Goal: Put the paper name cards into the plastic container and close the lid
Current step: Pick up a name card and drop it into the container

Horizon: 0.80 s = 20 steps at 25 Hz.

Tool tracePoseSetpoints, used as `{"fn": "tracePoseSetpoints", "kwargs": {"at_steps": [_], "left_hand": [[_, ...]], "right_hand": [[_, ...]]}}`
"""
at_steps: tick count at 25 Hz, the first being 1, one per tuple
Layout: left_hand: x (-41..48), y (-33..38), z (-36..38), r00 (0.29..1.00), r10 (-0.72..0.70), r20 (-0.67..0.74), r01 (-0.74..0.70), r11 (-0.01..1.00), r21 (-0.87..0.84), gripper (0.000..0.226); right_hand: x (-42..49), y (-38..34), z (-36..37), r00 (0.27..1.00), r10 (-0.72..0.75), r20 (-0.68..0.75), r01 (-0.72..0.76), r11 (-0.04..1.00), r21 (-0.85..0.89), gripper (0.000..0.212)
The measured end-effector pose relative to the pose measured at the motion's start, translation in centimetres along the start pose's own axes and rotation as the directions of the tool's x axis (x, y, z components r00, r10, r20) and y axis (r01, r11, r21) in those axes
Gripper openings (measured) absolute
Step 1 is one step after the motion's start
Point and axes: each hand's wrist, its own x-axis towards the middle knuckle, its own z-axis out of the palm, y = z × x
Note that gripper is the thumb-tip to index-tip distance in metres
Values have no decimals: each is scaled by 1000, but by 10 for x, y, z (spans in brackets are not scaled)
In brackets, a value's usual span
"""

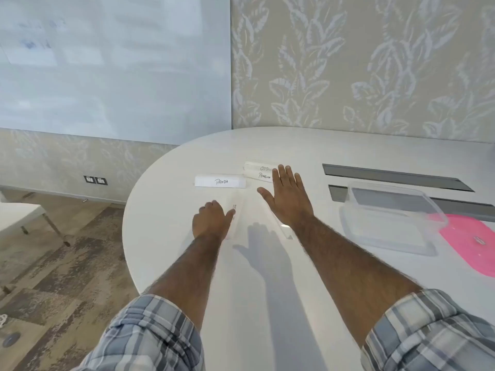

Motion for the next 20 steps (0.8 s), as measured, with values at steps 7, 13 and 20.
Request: {"fn": "tracePoseSetpoints", "kwargs": {"at_steps": [7, 13, 20], "left_hand": [[14, -14, 11, 984, 15, 180, -8, 999, -42, 64], [37, -14, 6, 966, 95, 241, -84, 995, -57, 58], [67, -48, -8, 916, 131, 378, -91, 989, -121, 58]], "right_hand": [[14, -38, 14, 998, 33, 55, -31, 999, -37, 83], [29, -38, 24, 982, -38, 185, 52, 996, -72, 64], [67, -48, 47, 916, -144, 374, 202, 972, -121, 64]]}}
